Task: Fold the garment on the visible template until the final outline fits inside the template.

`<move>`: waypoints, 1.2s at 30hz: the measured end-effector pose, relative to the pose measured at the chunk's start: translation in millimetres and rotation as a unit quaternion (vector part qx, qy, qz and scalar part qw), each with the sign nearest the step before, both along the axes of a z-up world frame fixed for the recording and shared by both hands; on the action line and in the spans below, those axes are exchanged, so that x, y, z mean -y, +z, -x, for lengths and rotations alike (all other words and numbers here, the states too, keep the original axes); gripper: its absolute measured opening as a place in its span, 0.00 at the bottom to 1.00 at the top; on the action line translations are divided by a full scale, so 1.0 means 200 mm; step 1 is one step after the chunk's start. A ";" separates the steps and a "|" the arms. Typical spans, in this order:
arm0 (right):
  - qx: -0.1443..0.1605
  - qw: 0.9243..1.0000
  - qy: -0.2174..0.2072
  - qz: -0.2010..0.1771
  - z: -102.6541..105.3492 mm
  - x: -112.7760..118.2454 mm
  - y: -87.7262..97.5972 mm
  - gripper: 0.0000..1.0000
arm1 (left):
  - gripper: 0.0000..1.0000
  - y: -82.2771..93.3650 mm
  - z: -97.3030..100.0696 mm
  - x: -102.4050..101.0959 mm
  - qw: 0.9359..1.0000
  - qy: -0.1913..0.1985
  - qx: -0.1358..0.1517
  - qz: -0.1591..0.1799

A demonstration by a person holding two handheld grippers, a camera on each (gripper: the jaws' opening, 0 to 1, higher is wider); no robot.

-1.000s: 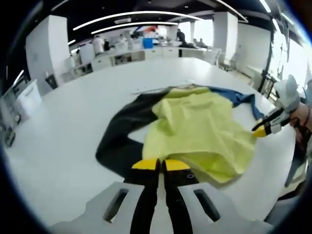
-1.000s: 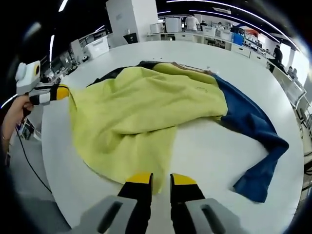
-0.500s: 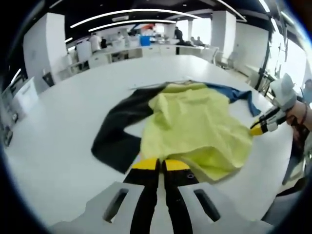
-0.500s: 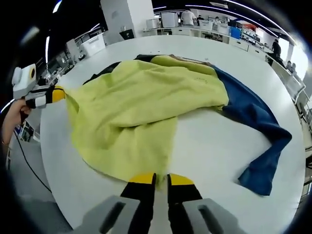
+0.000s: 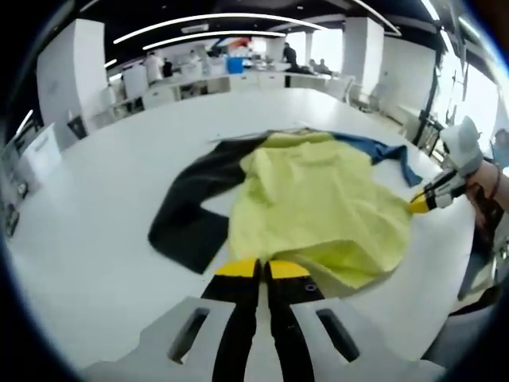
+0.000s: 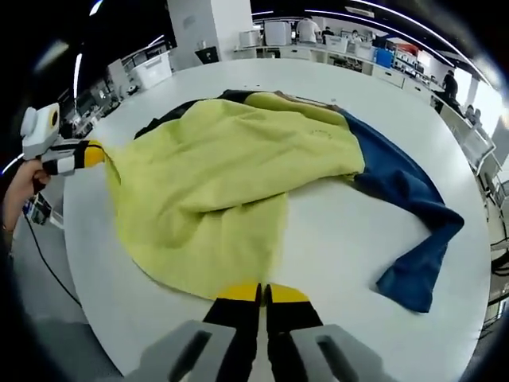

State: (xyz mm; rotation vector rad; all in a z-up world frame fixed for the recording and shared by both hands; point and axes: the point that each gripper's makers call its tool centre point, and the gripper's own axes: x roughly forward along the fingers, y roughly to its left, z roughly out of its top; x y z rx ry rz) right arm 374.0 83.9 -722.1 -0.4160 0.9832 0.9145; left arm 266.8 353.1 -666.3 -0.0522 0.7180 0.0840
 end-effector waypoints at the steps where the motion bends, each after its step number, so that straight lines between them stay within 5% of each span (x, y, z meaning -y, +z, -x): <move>1: 0.002 1.000 -0.001 0.002 0.00 0.02 0.01 0.00 | 0.00 0.00 0.01 0.01 1.000 -0.002 -0.002 0.001; 28: 0.023 0.998 -0.056 -0.021 0.21 0.36 0.15 0.00 | 0.00 -0.07 0.26 0.17 0.998 -0.052 -0.032 0.009; 36: 0.034 0.991 -0.112 -0.058 0.26 0.38 0.18 0.00 | 0.00 -0.05 0.31 0.23 0.997 -0.069 -0.040 -0.005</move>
